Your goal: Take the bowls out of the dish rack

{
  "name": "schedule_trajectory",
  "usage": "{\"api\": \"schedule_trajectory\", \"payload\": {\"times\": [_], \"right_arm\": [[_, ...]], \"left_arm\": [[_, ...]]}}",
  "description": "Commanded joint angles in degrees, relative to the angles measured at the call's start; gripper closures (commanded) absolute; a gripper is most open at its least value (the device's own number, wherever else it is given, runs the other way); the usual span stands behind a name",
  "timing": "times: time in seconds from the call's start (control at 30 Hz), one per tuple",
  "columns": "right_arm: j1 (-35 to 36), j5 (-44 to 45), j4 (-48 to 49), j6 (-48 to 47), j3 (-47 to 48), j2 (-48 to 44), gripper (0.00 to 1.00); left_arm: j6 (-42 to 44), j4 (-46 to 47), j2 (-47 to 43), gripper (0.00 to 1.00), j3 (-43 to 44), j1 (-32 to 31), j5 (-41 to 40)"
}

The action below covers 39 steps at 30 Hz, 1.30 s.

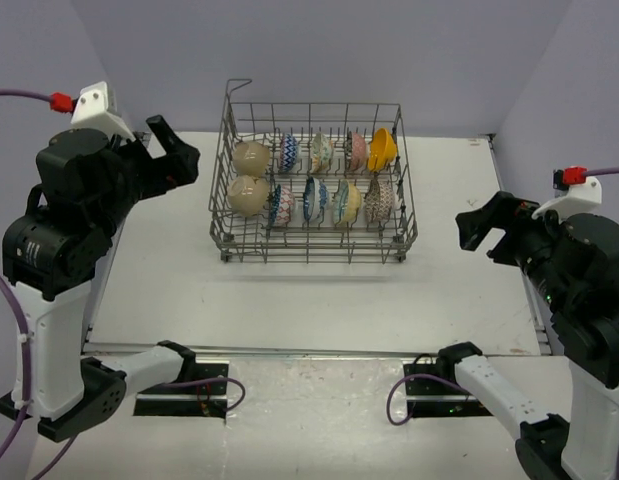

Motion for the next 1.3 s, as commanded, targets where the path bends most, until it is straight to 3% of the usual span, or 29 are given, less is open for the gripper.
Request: {"api": "schedule_trajectory", "payload": {"times": [0.0, 0.03, 0.07, 0.17, 0.23, 0.33, 0.47, 0.83, 1.07, 1.27], "right_arm": [[-0.04, -3.49, 2.49, 1.31, -0.40, 0.92, 0.01], [0.05, -4.19, 2.40, 1.49, -0.49, 1.18, 0.01], [-0.04, -4.89, 2.49, 1.84, -0.75, 1.44, 0.01], [-0.04, -6.92, 2.75, 2.46, -1.71, 1.80, 0.01], [-0.04, -7.27, 2.93, 2.63, -2.16, 1.62, 0.01], [-0.04, -8.67, 3.02, 2.72, -2.94, 1.18, 0.01], [-0.04, -11.83, 3.63, 3.25, -5.75, -0.22, 0.01], [-0.04, -18.87, 5.56, 3.51, -12.44, -3.21, 0.01], [-0.04, -24.50, 7.67, 5.09, -12.88, -3.21, 0.01], [-0.04, -26.43, 7.32, 5.62, -11.56, -3.47, 0.01]], "left_arm": [[-0.49, 6.07, 7.94, 0.00, 3.66, -0.32, 16.52], [-1.80, 5.90, 10.14, 0.00, 5.06, -0.67, 18.29], [-1.99, 5.38, 15.12, 0.00, 10.12, -5.29, 18.48], [-1.02, 1.87, 27.32, 0.00, 23.47, -16.90, 9.88], [-1.11, -0.50, 33.94, 0.00, 26.95, -17.46, 9.96], [-0.50, 4.72, 33.98, 0.00, 18.12, -17.03, 6.36], [-0.50, 10.03, 35.02, 0.00, 6.85, -9.75, 13.36], [3.72, 17.23, 42.32, 0.08, -0.72, -0.50, 30.34], [3.11, 17.94, 46.63, 0.15, -2.29, 0.55, 31.05], [2.67, 20.57, 46.81, 0.14, -7.66, 1.17, 29.46]]}}
